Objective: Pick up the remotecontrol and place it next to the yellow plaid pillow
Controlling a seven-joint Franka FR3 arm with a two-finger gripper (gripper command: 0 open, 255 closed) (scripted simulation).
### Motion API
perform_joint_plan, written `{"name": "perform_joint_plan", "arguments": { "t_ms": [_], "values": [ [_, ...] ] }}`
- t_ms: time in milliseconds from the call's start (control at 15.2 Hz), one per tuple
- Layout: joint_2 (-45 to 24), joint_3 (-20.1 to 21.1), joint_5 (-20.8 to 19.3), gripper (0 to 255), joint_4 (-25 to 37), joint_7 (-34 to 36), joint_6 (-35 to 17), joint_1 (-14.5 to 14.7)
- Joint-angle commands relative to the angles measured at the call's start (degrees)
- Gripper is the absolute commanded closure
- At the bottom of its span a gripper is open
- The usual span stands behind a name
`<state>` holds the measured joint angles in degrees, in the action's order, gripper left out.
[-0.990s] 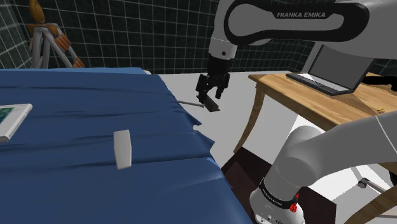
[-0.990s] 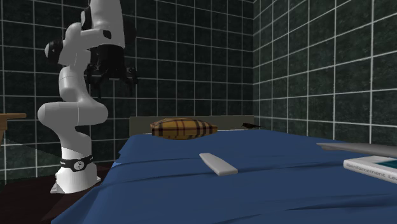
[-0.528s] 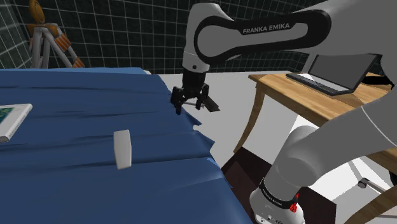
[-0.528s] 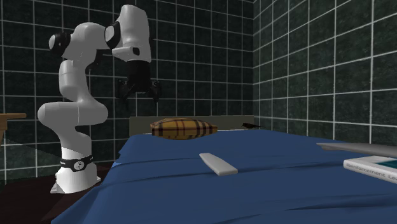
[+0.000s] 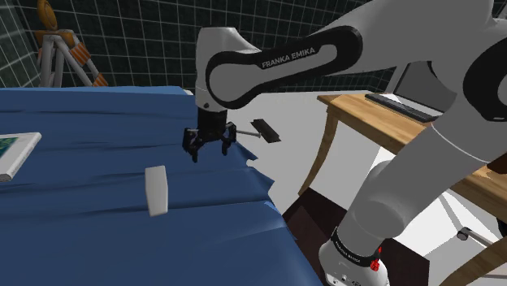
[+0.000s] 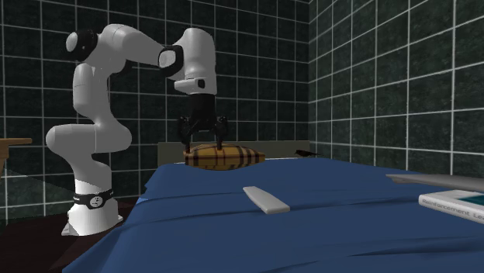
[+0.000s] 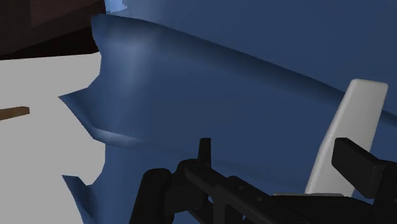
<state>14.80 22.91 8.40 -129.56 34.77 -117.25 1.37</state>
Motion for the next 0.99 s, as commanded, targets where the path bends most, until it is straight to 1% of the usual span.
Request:
{"name": "perform_joint_plan", "arguments": {
  "t_ms": [0, 198, 396, 594, 792, 924],
  "values": [
    [-5.15, 2.16, -2.00, 0, 3.03, 4.51, -1.98, -0.17],
    [-12.38, 4.35, -5.88, 0, 7.55, 10.95, -4.02, 0.05],
    [-19.95, 5.48, -10.56, 0, 12.88, 17.47, -5.14, 1.14],
    [-27.61, 5.36, -15.28, 0, 19.08, 23.51, -5.30, 3.30],
    [-35.20, 4.31, -19.36, 0, 26.20, 28.61, -4.57, 6.22],
    [-35.70, 4.07, -19.61, 0, 26.05, 28.82, -5.18, 6.46]
  ]
}}
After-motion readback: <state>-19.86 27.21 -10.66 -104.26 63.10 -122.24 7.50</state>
